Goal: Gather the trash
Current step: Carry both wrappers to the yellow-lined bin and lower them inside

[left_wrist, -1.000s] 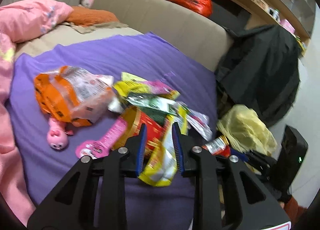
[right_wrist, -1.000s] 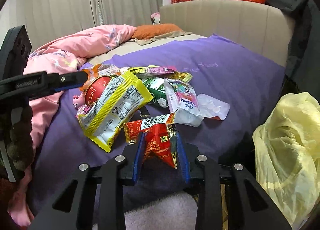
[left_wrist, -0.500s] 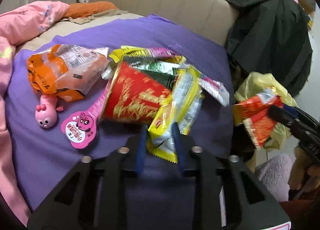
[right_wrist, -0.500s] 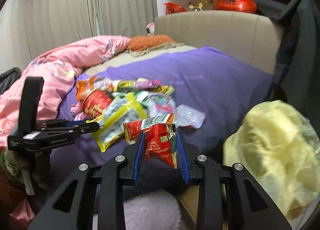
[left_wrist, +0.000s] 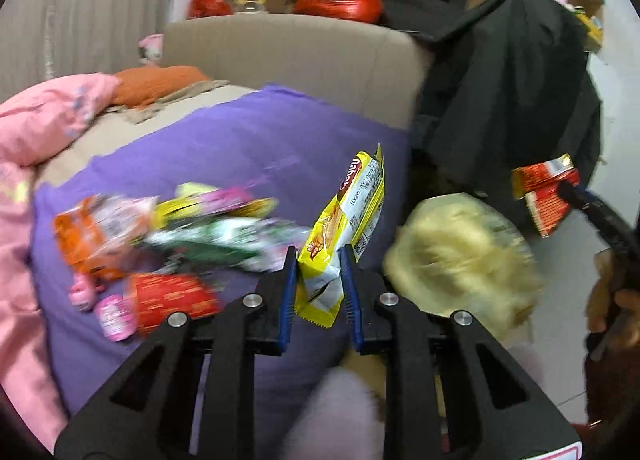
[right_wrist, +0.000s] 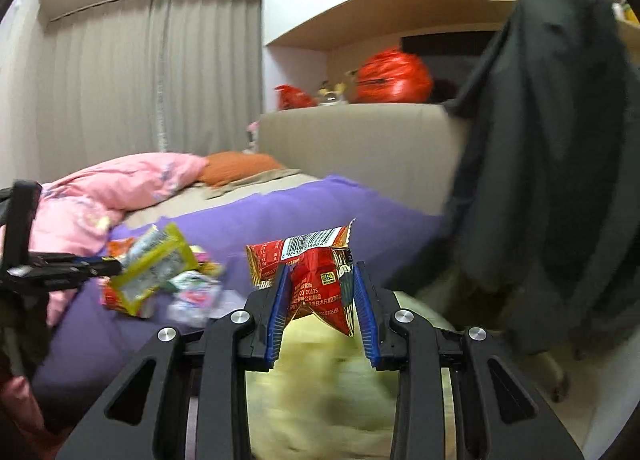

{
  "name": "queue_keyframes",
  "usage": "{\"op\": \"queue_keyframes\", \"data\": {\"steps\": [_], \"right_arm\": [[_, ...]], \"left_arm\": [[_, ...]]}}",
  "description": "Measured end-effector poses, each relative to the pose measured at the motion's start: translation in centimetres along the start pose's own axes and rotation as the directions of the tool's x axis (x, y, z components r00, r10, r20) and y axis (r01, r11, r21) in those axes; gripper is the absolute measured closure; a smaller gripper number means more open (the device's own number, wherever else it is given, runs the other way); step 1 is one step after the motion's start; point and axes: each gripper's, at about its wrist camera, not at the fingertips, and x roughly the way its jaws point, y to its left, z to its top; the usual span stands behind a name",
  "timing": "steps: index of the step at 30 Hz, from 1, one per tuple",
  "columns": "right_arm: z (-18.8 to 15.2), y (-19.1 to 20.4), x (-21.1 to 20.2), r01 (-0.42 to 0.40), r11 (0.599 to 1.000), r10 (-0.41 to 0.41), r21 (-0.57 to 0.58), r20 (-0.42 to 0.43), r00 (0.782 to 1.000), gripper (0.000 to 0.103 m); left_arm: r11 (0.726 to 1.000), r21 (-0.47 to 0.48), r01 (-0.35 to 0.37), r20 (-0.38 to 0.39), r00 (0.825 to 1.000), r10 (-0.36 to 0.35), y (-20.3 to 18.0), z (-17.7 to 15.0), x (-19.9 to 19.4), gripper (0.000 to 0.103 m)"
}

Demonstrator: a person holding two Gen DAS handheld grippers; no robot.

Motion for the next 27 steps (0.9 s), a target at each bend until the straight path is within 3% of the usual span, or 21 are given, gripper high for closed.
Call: {"op": "queue_keyframes", "data": {"steps": [4,8,12,16,21,27], "right_arm": [[-0.9,-5.0,-1.6,0.080,0.997,-0.080,0.016,0.002,0.997,0.072],[-2.2,-8.8,-1.7,0.127,0.990,-0.126,0.054,-0.019,0.992,0.072],[-3.0,-10.6,-0.7,0.150,0.985,-0.147,0.085,-0.040,0.988,0.072],[-3.2,-11.2,0.7,0.150,0.984,-0.145,0.092,-0.061,0.988,0.072],[-4.3,-10.3,3.6,0.097,0.994,-0.092,0.041,-0.109,0.990,0.072],[-6.5,-7.1,9.1,0.013,1.000,-0.016,-0.016,-0.222,0.975,0.072]], "left_arm": [[0.993,0.046,0.105,-0.027,0.994,-0.104,-5.3,2.4,1.9,0.082],[0.974,0.081,0.210,-0.112,0.973,-0.200,-10.8,4.1,5.9,0.082],[0.951,0.139,0.275,-0.198,0.949,-0.246,-16.0,4.9,10.4,0.082],[0.943,0.263,0.203,-0.282,0.951,-0.126,-19.2,3.6,14.7,0.082],[0.919,0.374,0.124,-0.309,0.951,-0.003,-17.8,0.5,16.3,0.082],[0.929,0.354,0.108,-0.314,0.950,0.009,-15.4,-0.2,16.4,0.082]]}}
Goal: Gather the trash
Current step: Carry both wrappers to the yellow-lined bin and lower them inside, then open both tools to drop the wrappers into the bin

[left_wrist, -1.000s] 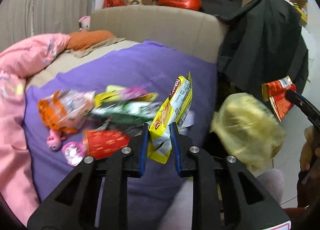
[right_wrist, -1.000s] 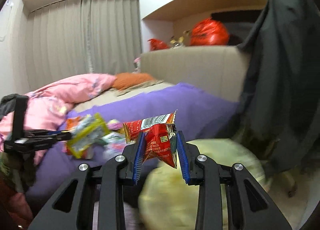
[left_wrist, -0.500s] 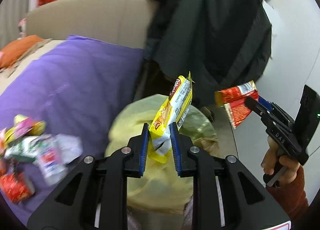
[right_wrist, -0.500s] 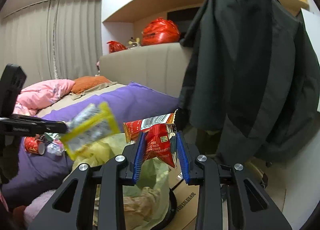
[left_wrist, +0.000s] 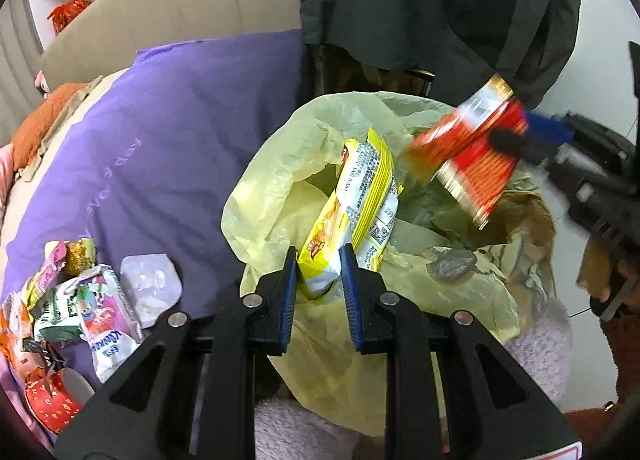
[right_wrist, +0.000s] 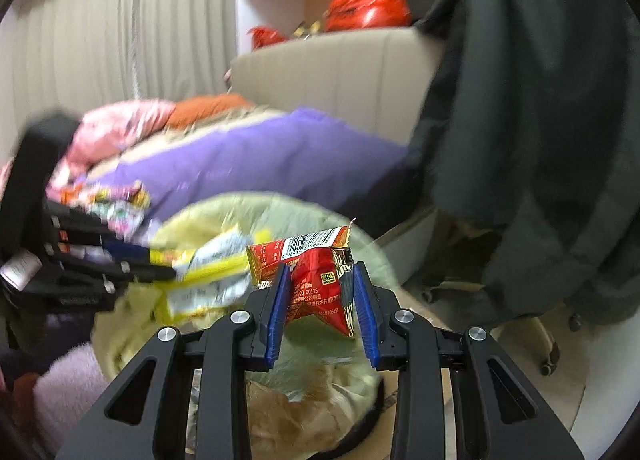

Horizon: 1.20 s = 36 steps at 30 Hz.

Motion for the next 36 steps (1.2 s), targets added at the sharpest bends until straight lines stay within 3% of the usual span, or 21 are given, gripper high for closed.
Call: {"op": "queue_keyframes", "data": {"steps": [4,12,22,24,28,29,31,36], "right_arm": [[-0.8,1.6,1.8,0.004,0.999,-0.006,-0.048,-0.044,0.999,0.072],[-1.3,0.2,1.6,0.015,1.000,-0.015,0.003,-0.071,0.997,0.072],[-1.6,-0.1,0.7,-0.003,0.999,0.007,0.048,-0.081,0.997,0.071],[-1.5,-0.2,0.6,-0.003,0.998,0.008,0.058,-0.082,0.997,0.063],[-1.2,-0.1,-0.1,-0.010,0.998,0.015,0.066,-0.071,0.997,0.050],[-1.0,-0.1,-0.3,-0.001,0.998,0.006,0.067,-0.068,0.998,0.048],[-0.6,-0.1,-0.8,0.012,0.997,-0.007,0.079,-0.054,0.998,0.047],[1.0,1.1,-2.8,0.026,0.996,-0.027,0.086,0.014,1.000,0.043]], "left_arm": [[0.999,-0.033,0.039,0.004,0.999,-0.039,0.5,0.0,0.3,0.082],[0.991,-0.071,0.117,-0.006,0.993,-0.118,-0.1,0.9,1.6,0.082],[0.956,-0.170,0.241,0.035,0.971,-0.238,1.5,0.7,0.8,0.079],[0.946,-0.190,0.264,0.048,0.965,-0.259,2.0,0.3,0.1,0.075],[0.912,-0.252,0.325,0.084,0.946,-0.314,4.0,-0.4,-1.6,0.058],[0.915,-0.259,0.309,0.096,0.951,-0.294,4.5,-0.8,-2.3,0.052],[0.928,-0.267,0.259,0.132,0.964,-0.231,5.5,-1.5,-4.0,0.052],[0.936,-0.302,0.181,0.218,0.969,-0.117,8.4,-3.8,-7.9,0.050]]}}
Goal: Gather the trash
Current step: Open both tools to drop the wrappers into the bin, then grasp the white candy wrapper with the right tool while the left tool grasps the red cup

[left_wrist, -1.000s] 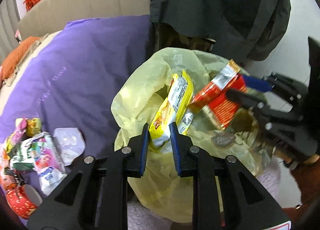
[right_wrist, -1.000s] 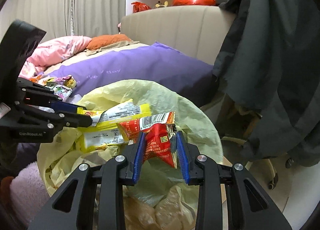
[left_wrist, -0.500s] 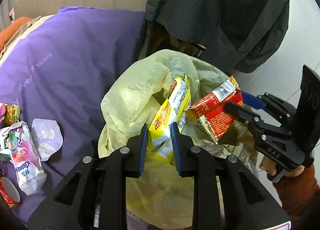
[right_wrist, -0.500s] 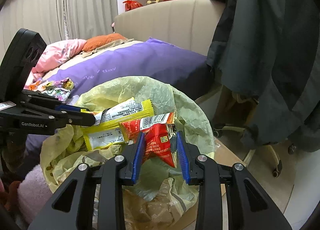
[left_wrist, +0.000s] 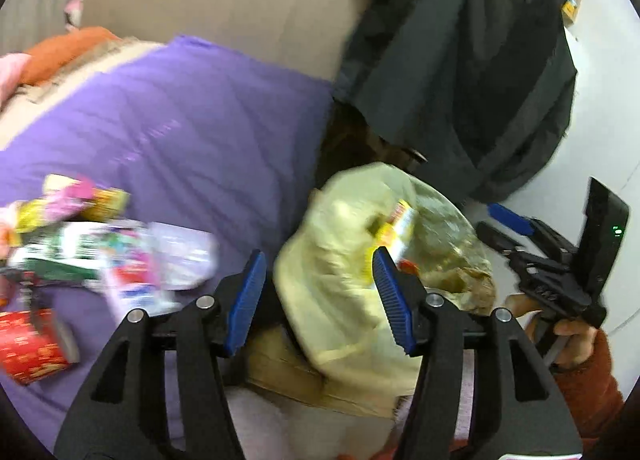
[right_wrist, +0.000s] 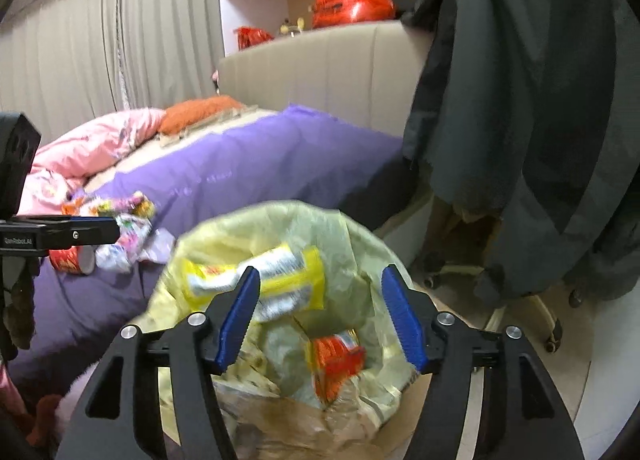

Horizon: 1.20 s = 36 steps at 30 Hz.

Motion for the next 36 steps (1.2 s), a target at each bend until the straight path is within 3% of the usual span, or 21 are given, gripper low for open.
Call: {"op": "queue_keyframes", "data": {"steps": [2,6,10,13,15,18,20,22,24,26,31,36], "right_arm": [[0.7,1.0,-0.7,-0.016,1.000,0.016,-0.003,0.025,1.000,0.039],[1.9,3.6,-1.6,-0.063,0.998,0.064,-0.026,0.036,0.997,0.038],[2.6,7.7,-2.0,-0.068,0.993,0.073,-0.093,0.041,0.997,0.038],[3.1,10.9,-1.4,-0.095,0.988,0.099,-0.122,0.030,0.995,0.038],[3.5,13.0,-0.6,-0.105,0.985,0.108,-0.139,0.014,0.994,0.038],[3.7,16.4,1.0,-0.133,0.977,0.132,-0.168,-0.013,0.991,0.038],[3.5,18.3,2.1,-0.158,0.970,0.154,-0.183,-0.037,0.987,0.038],[3.3,20.6,3.6,-0.172,0.963,0.161,-0.210,-0.066,0.985,0.038],[3.1,22.7,5.0,-0.185,0.956,0.168,-0.227,-0.092,0.982,0.038],[3.0,24.0,6.4,-0.205,0.954,0.184,-0.219,-0.110,0.977,0.038],[2.6,26.0,10.3,-0.287,0.945,0.266,-0.157,-0.141,0.954,0.038],[1.8,26.4,15.6,-0.261,0.960,0.237,-0.104,-0.199,0.951,0.041]], "left_arm": [[0.998,-0.005,-0.063,0.065,0.996,0.063,1.4,-0.2,-1.9,0.050],[0.982,-0.039,-0.187,0.152,0.970,0.191,5.4,-1.1,-5.4,0.050],[0.956,-0.083,-0.282,0.171,0.941,0.292,10.5,-1.9,-8.5,0.050],[0.923,-0.163,-0.348,0.186,0.908,0.375,15.9,-2.4,-11.1,0.050],[0.899,-0.224,-0.377,0.195,0.886,0.420,19.5,-2.8,-12.4,0.050],[0.866,-0.332,-0.374,0.195,0.871,0.451,25.1,-4.3,-14.0,0.048],[0.848,-0.402,-0.345,0.187,0.876,0.445,28.5,-6.0,-14.5,0.044],[0.845,-0.435,-0.310,0.158,0.898,0.410,29.8,-7.1,-14.1,0.043],[0.861,-0.443,-0.248,0.128,0.934,0.335,30.4,-8.2,-13.7,0.043],[0.884,-0.410,-0.224,0.117,0.949,0.294,29.3,-8.6,-13.5,0.043],[0.924,-0.325,-0.201,0.166,0.950,0.265,24.8,-8.6,-13.2,0.043],[0.935,-0.272,-0.226,0.161,0.948,0.276,23.1,-9.2,-12.1,0.043]]}}
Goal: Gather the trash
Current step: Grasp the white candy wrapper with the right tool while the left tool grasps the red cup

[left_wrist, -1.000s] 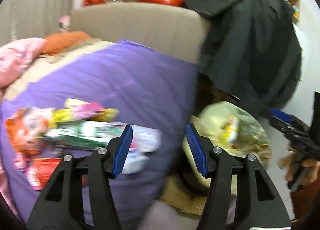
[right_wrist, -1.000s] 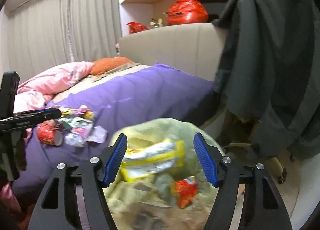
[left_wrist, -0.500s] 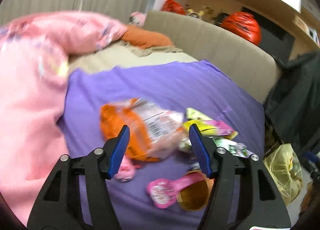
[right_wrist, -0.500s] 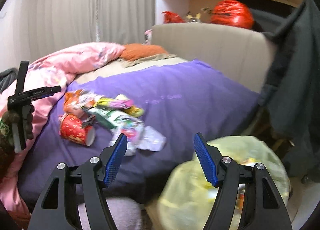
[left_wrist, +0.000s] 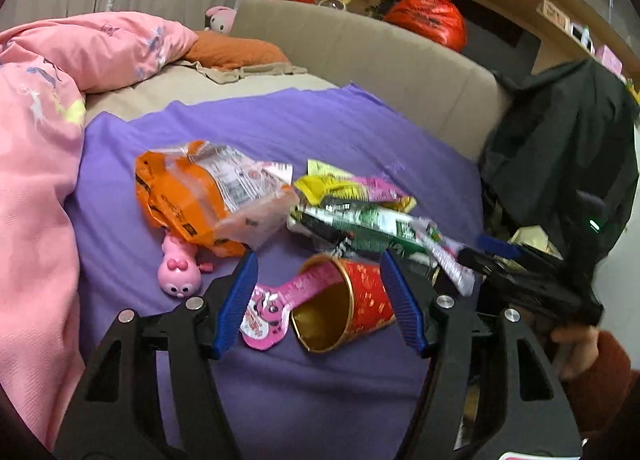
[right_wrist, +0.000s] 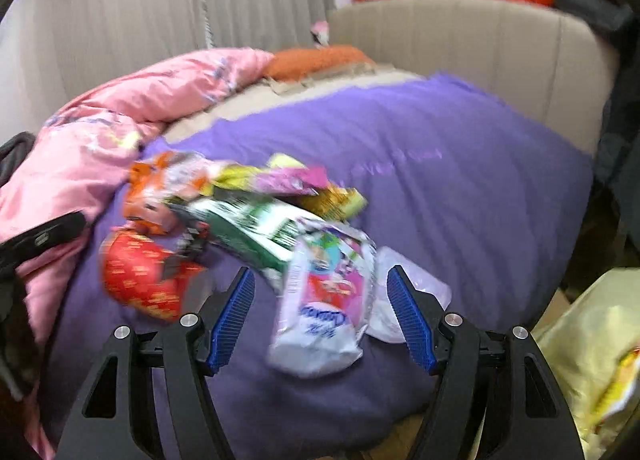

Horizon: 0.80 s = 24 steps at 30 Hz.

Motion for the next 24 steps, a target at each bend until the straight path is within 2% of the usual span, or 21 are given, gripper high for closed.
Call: {"op": "queue_keyframes", "data": {"steps": [3,5,7,10,14,18,21,24], "right_arm": [[-0.4,-1.6,2.8,-0.046,0.993,0.056,0.104,-0.097,0.994,0.055],[-0.9,-2.0,3.1,-0.077,0.987,0.093,0.143,-0.110,0.990,0.062],[-1.0,-1.3,2.5,-0.069,0.993,0.079,0.099,-0.099,0.992,0.077],[-0.9,-0.4,1.0,-0.035,0.999,0.038,0.041,-0.067,0.997,0.084],[-0.5,-0.1,-1.5,-0.032,0.999,0.032,0.025,-0.004,0.999,0.085],[-0.1,0.3,-4.2,-0.048,0.999,0.048,-0.003,0.050,0.998,0.085],[-0.6,0.7,-5.6,-0.055,0.998,0.057,-0.017,0.074,0.996,0.085],[-1.7,0.7,-6.9,-0.058,0.998,0.059,-0.013,0.089,0.994,0.085]], "left_arm": [[1.000,-0.015,-0.008,-0.015,1.000,0.008,0.1,-0.4,0.5,0.043],[1.000,-0.009,-0.016,-0.014,1.000,0.016,0.0,-0.5,0.7,0.043],[1.000,0.007,-0.022,-0.009,1.000,0.022,-0.3,-0.7,0.8,0.043],[1.000,0.002,-0.009,-0.014,1.000,0.009,-0.6,-0.9,1.1,0.043],[0.999,-0.038,0.004,-0.053,0.999,-0.006,-0.6,-1.2,1.5,0.043],[0.997,-0.067,0.049,-0.093,0.994,-0.055,-1.2,-1.7,2.1,0.043],[0.998,-0.040,0.050,-0.096,0.994,-0.054,-2.3,-2.3,2.5,0.049],[0.998,-0.018,0.061,-0.104,0.993,-0.063,-3.4,-2.7,3.0,0.064]]}}
